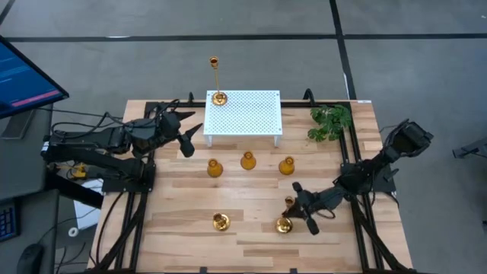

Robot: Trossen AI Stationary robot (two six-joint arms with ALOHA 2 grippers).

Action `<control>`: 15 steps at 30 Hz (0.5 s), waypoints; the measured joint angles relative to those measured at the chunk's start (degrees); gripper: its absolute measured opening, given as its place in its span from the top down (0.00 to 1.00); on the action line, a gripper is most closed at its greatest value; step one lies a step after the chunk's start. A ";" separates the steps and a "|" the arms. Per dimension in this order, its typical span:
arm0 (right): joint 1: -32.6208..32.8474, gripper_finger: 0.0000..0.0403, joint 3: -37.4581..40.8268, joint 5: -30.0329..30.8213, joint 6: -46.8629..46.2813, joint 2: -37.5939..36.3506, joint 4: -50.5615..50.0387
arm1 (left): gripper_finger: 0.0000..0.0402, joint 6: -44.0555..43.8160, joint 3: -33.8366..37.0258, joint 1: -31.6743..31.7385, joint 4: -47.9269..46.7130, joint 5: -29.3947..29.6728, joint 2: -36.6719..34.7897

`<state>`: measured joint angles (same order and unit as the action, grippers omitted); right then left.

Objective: Pick & Place candle stick holders
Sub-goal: Put the right gold candle holder on the shelf aligned with the other gold candle holder

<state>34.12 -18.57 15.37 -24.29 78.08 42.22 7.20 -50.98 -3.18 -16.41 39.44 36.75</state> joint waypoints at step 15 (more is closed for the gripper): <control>-22.33 0.93 -17.02 -0.35 27.60 -21.29 -33.09 | 0.47 0.00 0.00 0.00 0.23 0.00 0.00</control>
<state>11.79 -35.59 15.02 3.31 56.79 9.13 7.20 -50.98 -3.18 -16.19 39.44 36.75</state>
